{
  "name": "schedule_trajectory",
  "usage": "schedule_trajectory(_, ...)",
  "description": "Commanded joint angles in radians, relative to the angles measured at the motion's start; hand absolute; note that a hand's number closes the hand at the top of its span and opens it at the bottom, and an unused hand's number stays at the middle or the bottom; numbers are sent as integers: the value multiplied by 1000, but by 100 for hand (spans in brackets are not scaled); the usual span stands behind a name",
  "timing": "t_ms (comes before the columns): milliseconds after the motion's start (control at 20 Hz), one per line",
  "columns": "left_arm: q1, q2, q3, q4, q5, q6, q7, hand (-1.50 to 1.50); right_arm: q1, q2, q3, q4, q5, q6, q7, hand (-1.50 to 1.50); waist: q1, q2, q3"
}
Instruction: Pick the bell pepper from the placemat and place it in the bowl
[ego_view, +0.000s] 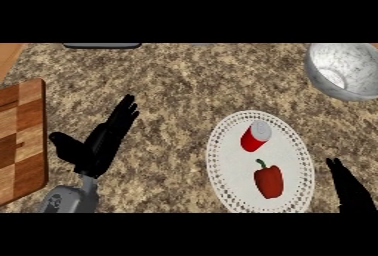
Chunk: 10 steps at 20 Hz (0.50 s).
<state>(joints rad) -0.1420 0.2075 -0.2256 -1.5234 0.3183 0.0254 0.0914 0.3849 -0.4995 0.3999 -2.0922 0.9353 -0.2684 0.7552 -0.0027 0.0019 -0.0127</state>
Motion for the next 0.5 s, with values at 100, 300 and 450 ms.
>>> schedule_trajectory(100, 3, -30, -34, -16, -7, 5, 17, 0, -138, 133, 110, -103, 84, 343, 408, -150, 39, 5, 6)
schedule_trajectory(300, -27, -19, -12, 9, 3, -21, 12, 0, -275, 268, 145, -56, 114, 502, 587, -150, 32, 5, 8)
schedule_trajectory(450, -17, -25, -12, -25, -10, 15, 40, 0, -305, 336, 123, -16, 131, 561, 643, -150, 29, 1, 9)
